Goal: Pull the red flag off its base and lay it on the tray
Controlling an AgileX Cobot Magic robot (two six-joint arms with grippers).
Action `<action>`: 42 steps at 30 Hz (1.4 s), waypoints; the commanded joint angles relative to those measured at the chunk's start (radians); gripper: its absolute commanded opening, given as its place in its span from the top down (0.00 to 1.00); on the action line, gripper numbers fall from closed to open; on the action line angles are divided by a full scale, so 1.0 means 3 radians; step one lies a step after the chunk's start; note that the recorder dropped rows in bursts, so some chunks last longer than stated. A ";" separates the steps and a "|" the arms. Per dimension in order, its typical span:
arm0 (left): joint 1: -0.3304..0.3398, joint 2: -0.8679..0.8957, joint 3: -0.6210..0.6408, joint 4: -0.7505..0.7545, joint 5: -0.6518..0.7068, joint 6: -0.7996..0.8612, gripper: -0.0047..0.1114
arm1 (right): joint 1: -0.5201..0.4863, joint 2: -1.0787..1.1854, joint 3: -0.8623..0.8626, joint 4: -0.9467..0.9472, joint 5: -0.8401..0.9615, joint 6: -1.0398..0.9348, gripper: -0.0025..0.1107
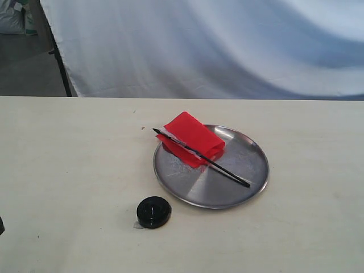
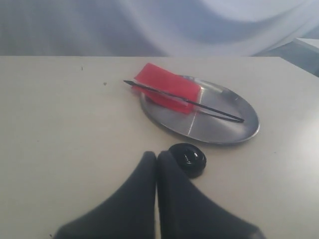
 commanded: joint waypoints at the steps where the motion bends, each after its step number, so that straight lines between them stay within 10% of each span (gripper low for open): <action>1: -0.0020 -0.0015 0.0011 0.0028 0.0006 0.0019 0.96 | -0.0020 -0.0021 0.0011 -0.0013 -0.0007 -0.0015 0.98; 42: -0.0020 -0.0015 0.0011 -0.0501 -0.0042 0.0559 0.96 | -0.0020 -0.0021 0.0011 -0.0013 -0.0009 -0.0015 0.98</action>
